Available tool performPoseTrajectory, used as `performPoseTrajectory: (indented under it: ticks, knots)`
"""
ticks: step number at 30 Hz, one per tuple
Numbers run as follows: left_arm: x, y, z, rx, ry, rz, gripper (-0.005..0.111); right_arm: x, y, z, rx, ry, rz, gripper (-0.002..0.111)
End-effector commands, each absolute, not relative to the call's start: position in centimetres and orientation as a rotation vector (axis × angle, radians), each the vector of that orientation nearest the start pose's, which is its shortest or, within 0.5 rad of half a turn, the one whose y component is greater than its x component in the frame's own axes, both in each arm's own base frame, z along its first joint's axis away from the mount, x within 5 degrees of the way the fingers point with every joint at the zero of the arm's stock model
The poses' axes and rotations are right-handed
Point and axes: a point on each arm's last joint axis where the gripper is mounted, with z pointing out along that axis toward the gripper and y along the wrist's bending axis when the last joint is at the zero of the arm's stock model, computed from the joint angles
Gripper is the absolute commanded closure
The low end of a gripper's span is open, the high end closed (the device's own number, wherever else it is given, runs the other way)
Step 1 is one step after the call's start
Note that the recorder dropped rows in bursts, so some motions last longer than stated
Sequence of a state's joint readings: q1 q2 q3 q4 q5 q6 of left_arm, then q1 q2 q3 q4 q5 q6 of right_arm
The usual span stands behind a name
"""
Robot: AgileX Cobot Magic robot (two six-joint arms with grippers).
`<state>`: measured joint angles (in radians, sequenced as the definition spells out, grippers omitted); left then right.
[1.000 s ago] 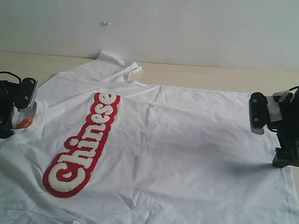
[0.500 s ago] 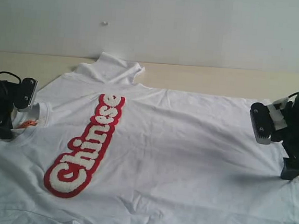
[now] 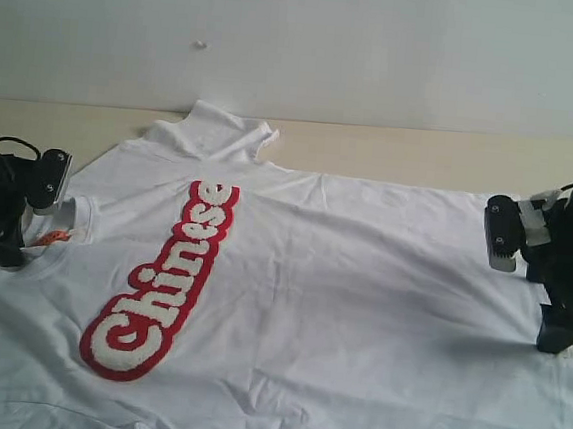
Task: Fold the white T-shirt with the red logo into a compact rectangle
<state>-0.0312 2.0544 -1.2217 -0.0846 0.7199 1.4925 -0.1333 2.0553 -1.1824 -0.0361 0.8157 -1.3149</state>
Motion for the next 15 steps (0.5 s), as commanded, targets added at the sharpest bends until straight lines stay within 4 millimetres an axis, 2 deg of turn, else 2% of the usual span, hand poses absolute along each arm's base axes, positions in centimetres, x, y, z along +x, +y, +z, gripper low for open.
performPoseTrajectory:
  ticks: [1,3,9,15]
  knots:
    - [36.92,-1.65,10.29,2.036,2.286,-0.015,0.107,34.07,-3.88,6.82,-1.613,2.752,0.217,0.016]
    - [36.91,-1.66,10.29,2.034,2.287,-0.017,0.107,34.10,-3.48,6.82,-1.511,2.777,0.267,0.016]
    - [36.91,-1.66,10.29,2.034,2.287,-0.017,0.107,34.03,-3.70,6.80,-1.549,2.778,0.242,0.016]
    - [36.91,-1.66,10.29,2.034,2.287,-0.017,0.107,34.08,-3.71,6.79,-1.507,2.799,0.234,0.016]
